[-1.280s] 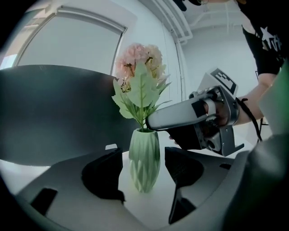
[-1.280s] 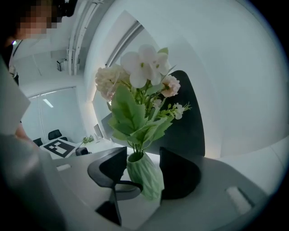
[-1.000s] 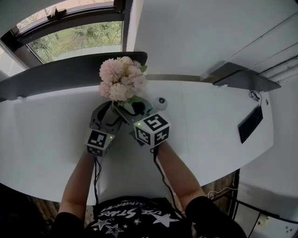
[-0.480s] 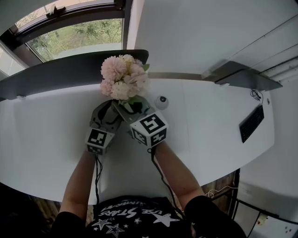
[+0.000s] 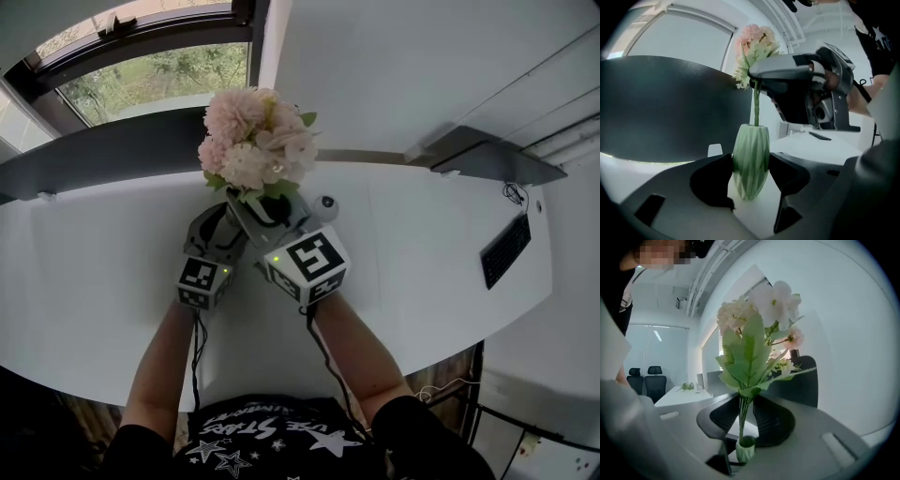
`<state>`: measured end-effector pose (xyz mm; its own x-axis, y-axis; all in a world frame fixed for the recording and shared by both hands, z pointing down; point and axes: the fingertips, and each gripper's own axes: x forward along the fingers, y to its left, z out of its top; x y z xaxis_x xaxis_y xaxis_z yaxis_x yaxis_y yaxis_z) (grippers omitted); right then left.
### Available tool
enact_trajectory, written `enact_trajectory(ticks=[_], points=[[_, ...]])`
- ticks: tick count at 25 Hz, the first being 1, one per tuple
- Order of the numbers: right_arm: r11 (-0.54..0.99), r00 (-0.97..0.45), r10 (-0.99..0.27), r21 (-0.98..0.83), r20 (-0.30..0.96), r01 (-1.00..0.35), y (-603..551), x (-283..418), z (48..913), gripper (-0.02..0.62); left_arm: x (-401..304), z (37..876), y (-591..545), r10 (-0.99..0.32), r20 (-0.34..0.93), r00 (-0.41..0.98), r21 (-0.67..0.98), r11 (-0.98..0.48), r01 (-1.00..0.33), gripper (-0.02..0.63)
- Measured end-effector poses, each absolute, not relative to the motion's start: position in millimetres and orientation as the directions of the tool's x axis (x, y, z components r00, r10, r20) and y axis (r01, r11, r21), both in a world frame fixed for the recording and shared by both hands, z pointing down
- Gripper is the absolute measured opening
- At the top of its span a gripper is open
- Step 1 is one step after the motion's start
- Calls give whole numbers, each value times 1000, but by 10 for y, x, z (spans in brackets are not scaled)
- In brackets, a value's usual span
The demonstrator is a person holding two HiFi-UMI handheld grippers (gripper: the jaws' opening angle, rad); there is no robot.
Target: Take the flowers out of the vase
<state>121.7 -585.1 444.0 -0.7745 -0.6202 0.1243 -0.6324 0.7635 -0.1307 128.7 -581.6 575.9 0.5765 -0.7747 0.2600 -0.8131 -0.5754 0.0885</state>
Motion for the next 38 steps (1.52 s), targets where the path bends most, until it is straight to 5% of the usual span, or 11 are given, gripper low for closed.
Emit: enact_trajectory(ticks=[19,38], points=[[764,-765,-644,-71,-21,-641,-5556,1657,3632,83,1448,5794,-5712,-773,288,566,59,-575,-816,255],[679,-686,-723,-100,75,-727,-5330,1716,3611,83,1112,5463,-5566,-766,295,571,92,-572,-815,276]])
